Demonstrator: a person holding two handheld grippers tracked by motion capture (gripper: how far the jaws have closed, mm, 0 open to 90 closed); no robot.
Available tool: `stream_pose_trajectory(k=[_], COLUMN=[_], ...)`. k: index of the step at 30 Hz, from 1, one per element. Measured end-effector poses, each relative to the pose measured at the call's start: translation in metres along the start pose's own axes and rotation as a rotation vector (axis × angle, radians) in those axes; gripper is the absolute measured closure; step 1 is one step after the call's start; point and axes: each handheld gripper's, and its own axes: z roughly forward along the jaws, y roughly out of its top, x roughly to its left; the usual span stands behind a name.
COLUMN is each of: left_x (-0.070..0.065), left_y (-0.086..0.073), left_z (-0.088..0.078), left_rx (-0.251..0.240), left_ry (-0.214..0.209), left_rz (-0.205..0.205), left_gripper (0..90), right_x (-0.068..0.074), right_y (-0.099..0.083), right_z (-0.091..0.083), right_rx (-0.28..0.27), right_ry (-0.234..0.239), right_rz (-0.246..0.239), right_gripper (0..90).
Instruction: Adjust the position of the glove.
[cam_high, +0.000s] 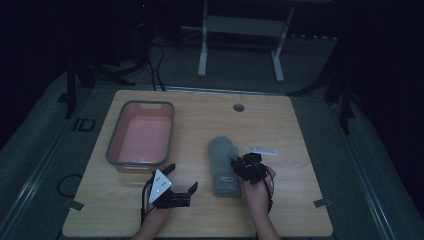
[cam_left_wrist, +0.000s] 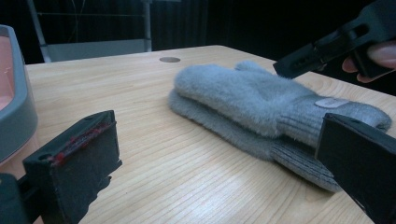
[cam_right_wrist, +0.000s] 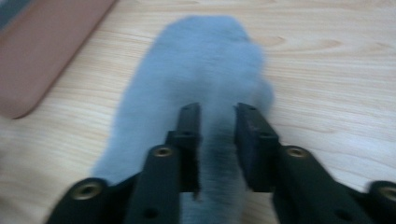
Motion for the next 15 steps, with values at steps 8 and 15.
stream_pose_trajectory(k=[8,15], left_x=[0.000,0.001], left_y=[0.000,0.000], left_z=[0.000,0.001], left_rx=[0.000,0.006], left_ry=[0.002,0.007], left_rz=[-0.003,-0.016], left_gripper=[0.0,0.1], right_x=[-0.014,-0.016], right_y=[-0.008,-0.002], right_z=[0.020,0.010], right_rx=[0.058,0.038], right_ry=[-0.018,-0.019], right_rz=[0.014,0.011], right_gripper=[81.8,69.1])
